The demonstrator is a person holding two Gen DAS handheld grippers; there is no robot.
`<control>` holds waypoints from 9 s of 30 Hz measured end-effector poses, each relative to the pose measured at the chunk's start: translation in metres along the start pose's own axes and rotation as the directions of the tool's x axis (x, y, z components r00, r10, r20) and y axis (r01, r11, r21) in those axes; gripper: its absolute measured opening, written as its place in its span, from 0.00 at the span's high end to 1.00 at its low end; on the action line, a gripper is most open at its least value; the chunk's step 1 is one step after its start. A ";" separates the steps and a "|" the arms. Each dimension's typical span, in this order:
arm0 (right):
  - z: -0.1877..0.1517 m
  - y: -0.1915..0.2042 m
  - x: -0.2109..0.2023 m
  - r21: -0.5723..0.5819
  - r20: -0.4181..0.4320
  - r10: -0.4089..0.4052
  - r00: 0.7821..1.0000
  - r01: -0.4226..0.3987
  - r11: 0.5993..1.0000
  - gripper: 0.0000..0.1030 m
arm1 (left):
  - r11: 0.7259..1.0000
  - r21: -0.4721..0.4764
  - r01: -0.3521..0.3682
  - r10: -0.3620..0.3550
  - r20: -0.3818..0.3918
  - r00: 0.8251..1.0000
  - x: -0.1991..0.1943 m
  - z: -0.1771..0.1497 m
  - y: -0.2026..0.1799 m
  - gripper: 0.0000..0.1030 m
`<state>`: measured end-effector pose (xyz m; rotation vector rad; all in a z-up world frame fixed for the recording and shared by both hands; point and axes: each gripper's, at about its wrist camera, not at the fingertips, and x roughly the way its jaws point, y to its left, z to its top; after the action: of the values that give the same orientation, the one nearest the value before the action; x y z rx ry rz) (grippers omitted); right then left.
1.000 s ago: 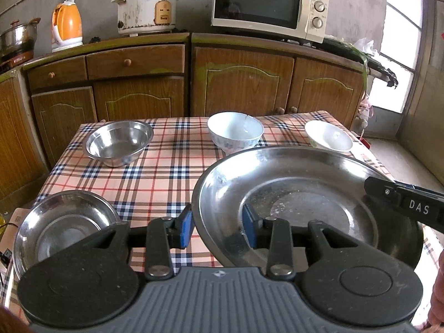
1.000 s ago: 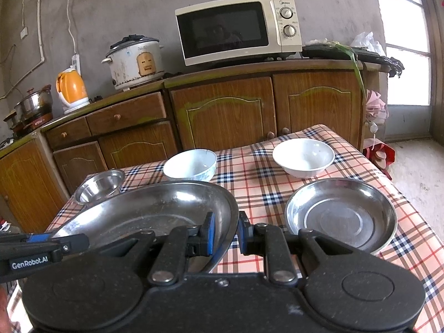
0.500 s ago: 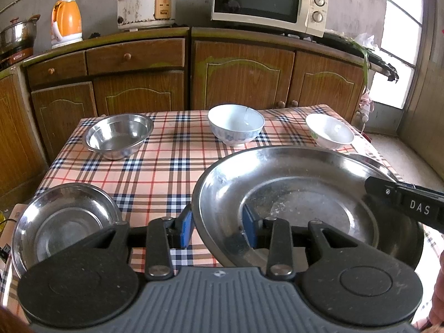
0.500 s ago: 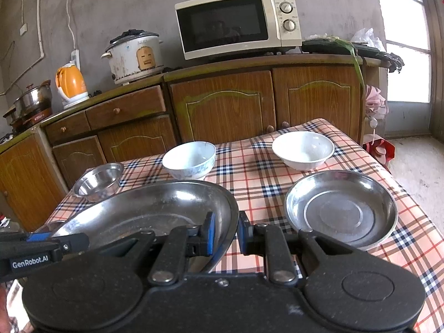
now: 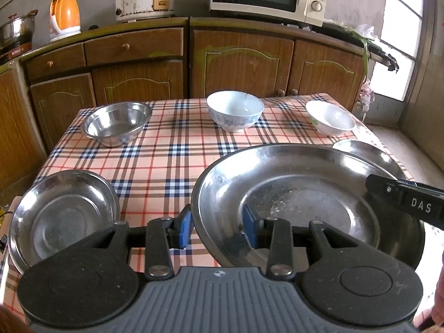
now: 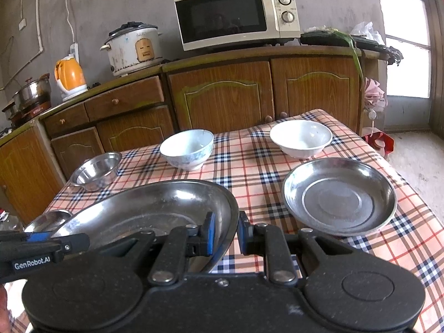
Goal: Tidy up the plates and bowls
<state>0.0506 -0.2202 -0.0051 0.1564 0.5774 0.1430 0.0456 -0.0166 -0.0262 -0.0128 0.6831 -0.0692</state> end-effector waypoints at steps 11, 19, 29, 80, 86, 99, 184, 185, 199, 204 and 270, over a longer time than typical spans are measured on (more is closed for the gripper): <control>-0.011 -0.004 0.002 0.000 -0.024 0.002 1.000 -0.002 1.000 0.78 | 1.000 0.012 -0.002 0.002 -0.021 1.000 0.005 -0.010 -0.002 0.64; -0.021 -0.006 0.009 -0.001 -0.054 0.003 0.999 -0.003 1.000 0.78 | 1.000 0.026 -0.006 0.007 -0.028 1.000 0.009 -0.015 -0.002 0.64; -0.034 -0.009 0.021 -0.005 -0.098 0.004 0.995 -0.004 1.000 0.78 | 0.998 0.054 -0.024 0.027 -0.057 0.998 0.019 -0.027 -0.004 0.64; -0.044 0.011 0.021 -0.047 -0.133 0.002 0.991 -0.008 0.999 0.56 | 0.997 -0.051 -0.057 0.051 -0.114 0.992 0.025 -0.035 0.018 0.19; -0.041 0.026 0.015 -0.060 -0.130 0.037 0.991 -0.045 0.997 0.40 | 0.996 -0.058 -0.069 0.063 -0.104 0.993 0.018 -0.030 0.021 0.07; -0.042 0.063 0.012 -0.122 -0.147 0.068 0.987 -0.086 0.989 0.24 | 0.987 -0.081 -0.141 0.131 -0.124 0.984 0.009 -0.027 0.036 0.00; -0.054 0.272 0.164 -0.192 -0.342 0.221 0.914 -0.298 0.935 0.57 | 0.910 -0.273 -0.311 0.295 -0.100 0.950 0.044 -0.031 0.273 0.68; -0.054 0.272 0.164 -0.190 -0.337 0.214 0.917 -0.289 0.938 0.69 | 0.913 -0.266 -0.308 0.293 -0.095 0.951 0.044 -0.031 0.272 0.73; -0.033 0.259 0.135 -0.191 -0.250 0.218 0.943 -0.269 0.944 0.76 | 0.914 -0.311 -0.262 0.267 -0.027 0.963 0.020 -0.022 0.262 0.80; -0.023 0.257 0.116 -0.210 -0.213 0.223 0.951 -0.268 0.940 0.76 | 0.913 -0.300 -0.278 0.285 -0.020 0.958 0.006 -0.016 0.251 0.80; 0.026 0.085 -0.041 -0.113 0.028 0.119 0.993 -0.115 0.987 0.78 | 0.983 -0.106 -0.151 0.161 0.089 0.983 -0.070 0.011 0.066 0.78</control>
<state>0.0233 -0.1476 0.0539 0.0841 0.5245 0.2852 0.0028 0.0543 0.0243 -0.0567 0.5879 0.1157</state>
